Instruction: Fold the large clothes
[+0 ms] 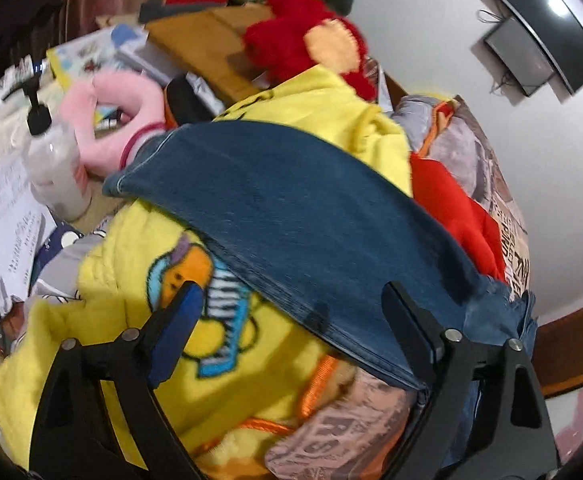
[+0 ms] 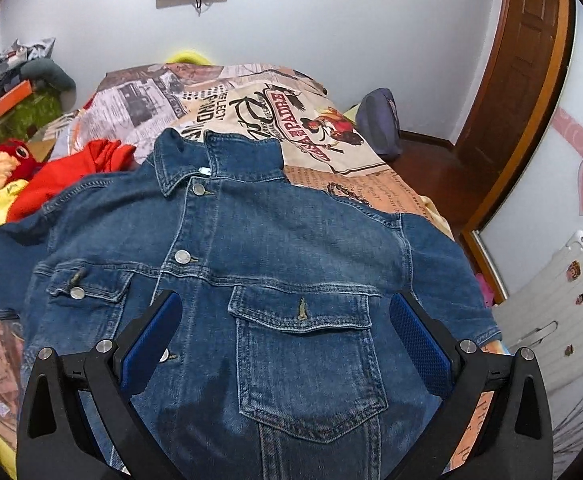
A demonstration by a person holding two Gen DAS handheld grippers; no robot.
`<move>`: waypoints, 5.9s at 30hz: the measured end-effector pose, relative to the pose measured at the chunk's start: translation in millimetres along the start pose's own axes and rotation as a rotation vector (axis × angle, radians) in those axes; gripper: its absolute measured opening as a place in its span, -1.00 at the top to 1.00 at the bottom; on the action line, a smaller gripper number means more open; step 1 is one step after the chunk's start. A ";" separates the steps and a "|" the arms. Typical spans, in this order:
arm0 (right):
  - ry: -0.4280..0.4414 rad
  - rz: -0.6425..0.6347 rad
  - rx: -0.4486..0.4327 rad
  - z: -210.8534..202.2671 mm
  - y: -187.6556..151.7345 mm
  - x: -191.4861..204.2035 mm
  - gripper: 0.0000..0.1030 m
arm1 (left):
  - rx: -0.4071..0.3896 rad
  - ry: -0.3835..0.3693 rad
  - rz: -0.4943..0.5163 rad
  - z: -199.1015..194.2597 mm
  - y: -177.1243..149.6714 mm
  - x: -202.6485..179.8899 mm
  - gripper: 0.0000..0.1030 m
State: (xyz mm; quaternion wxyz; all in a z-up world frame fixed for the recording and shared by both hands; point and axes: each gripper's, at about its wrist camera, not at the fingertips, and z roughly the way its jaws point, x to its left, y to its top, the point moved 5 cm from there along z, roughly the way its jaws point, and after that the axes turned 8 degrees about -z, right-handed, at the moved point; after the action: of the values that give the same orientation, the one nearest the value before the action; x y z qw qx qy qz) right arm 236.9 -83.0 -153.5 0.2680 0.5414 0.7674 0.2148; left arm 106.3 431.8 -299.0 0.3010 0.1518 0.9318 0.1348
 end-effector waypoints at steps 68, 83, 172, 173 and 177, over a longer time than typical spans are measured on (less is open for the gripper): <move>0.168 0.141 0.006 7.2 -33.0 -106.4 -1.00 | 0.265 -0.261 1.131 15.1 -344.3 -405.4 0.78; 0.170 0.038 -0.030 -14.4 -15.2 -86.6 -1.00 | 0.182 -0.277 1.224 -40.3 -328.1 -365.5 -0.63; 0.451 0.299 0.054 74.4 11.7 -104.3 0.67 | 0.080 0.074 0.910 6.1 -208.1 -240.7 -0.73; 0.447 0.290 0.024 63.3 11.3 -104.9 0.68 | 0.080 0.061 0.911 3.9 -209.7 -243.2 -0.73; 0.427 0.300 0.026 60.6 1.0 -108.0 0.68 | 0.091 0.036 0.938 2.1 -220.9 -251.8 -0.73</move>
State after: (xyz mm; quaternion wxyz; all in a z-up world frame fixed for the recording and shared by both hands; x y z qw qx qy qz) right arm 305.8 -182.5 -180.0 0.0578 0.5950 0.7203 0.3517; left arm 257.6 137.8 -245.4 0.1845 0.5670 0.7726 0.2179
